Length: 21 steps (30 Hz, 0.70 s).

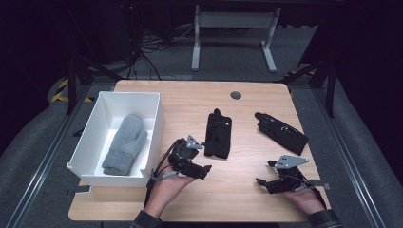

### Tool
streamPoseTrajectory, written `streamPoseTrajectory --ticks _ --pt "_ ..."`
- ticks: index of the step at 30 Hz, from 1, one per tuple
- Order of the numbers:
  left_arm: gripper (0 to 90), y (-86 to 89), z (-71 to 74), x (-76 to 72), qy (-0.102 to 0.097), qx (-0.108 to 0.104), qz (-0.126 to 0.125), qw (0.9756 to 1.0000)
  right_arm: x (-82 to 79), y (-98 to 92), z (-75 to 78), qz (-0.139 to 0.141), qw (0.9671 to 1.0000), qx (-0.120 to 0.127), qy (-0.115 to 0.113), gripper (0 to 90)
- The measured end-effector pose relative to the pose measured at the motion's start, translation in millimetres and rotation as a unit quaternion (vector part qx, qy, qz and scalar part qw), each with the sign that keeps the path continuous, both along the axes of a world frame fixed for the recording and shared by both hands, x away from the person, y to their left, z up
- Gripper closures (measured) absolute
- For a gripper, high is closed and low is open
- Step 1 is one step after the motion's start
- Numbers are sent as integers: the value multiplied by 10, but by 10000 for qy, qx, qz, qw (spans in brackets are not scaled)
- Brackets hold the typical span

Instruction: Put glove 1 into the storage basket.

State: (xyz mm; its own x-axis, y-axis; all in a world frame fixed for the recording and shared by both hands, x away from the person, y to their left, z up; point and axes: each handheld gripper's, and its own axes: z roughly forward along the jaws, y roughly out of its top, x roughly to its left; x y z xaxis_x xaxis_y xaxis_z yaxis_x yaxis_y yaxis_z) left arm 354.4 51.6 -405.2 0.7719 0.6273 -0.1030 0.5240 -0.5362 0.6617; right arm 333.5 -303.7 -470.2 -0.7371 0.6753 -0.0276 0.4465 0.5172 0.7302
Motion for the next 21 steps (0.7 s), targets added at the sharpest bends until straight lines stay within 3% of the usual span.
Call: streamPoseTrajectory --ticks 5,9,11,13,17,21 --pt "147 -31 -221 -67 -135 239 -80 9996 0 -2 0 10 10000 -3 -2 144" --pt "141 4 -382 -102 -101 315 -196 9993 0 -7 0 22 10000 -1 -2 144" --pt "133 32 -446 -125 -82 321 -240 9992 5 -9 3 47 10000 -14 5 147" --pt "129 61 -505 -145 -197 338 -315 9987 11 -11 14 65 10000 -39 49 160" --pt "82 113 -569 -142 -47 190 -431 9989 33 -27 56 96 9998 -140 119 198" --pt "33 109 -647 -186 -136 499 -520 9973 34 -66 148 49 9999 -112 6 266"
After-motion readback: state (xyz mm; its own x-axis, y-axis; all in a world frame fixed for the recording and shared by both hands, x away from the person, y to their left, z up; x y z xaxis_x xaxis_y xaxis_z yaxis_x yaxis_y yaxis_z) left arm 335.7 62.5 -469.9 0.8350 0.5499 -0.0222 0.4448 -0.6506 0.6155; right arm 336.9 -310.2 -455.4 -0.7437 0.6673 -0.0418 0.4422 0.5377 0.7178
